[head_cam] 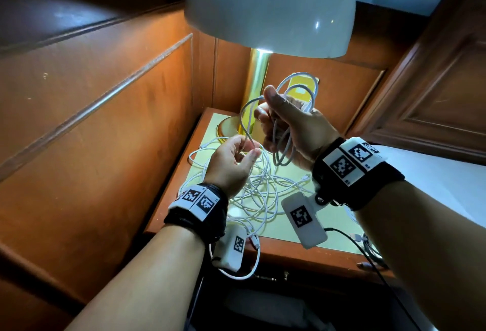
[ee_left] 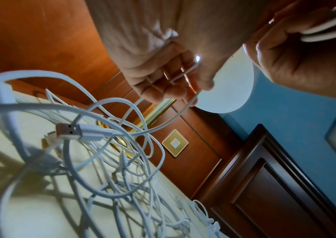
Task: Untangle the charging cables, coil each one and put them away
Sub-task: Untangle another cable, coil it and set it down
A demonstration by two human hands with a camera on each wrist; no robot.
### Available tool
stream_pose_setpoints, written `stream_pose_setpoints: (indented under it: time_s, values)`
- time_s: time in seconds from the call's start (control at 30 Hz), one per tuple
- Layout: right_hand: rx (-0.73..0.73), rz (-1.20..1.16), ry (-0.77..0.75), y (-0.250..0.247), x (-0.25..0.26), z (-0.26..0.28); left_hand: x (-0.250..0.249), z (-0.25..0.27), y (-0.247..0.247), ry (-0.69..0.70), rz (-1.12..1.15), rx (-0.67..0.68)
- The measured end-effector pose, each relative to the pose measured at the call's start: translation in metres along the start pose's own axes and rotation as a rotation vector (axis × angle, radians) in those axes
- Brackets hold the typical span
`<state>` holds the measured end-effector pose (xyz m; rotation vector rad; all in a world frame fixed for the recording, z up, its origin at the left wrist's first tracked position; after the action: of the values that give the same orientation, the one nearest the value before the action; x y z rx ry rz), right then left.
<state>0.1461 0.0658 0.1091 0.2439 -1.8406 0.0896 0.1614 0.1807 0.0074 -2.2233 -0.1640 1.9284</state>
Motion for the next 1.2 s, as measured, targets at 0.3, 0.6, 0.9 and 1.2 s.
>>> stream_pose_setpoints:
  time_s: [0.3, 0.6, 0.9, 1.2]
  values:
    - [0.164, 1.058, -0.091, -0.040, -0.039, 0.000, 0.008, -0.017, -0.023, 0.055, 0.311, -0.232]
    - [0.329, 0.861, 0.080, -0.007, -0.085, 0.001, -0.021, -0.005, -0.022, 0.139, 0.528, -0.073]
    - [0.051, 0.958, -0.042, -0.013, -0.073, -0.024, -0.007, 0.001, -0.033, 0.055, 0.342, -0.171]
    - [-0.088, 0.678, -0.103, -0.016, -0.056, -0.028, 0.037, -0.003, -0.015, -0.134, -0.448, -0.009]
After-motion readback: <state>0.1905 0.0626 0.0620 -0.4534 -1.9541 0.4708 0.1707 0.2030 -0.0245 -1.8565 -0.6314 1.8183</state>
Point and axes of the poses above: each hand's wrist, its own z-axis away from the middle knuckle, its own y-axis out of the palm, x = y × z, the point moved 5 cm from there along -z, towards the middle knuckle, and after that the axes turned 10 degrees about -y, right-handed, at the moved point
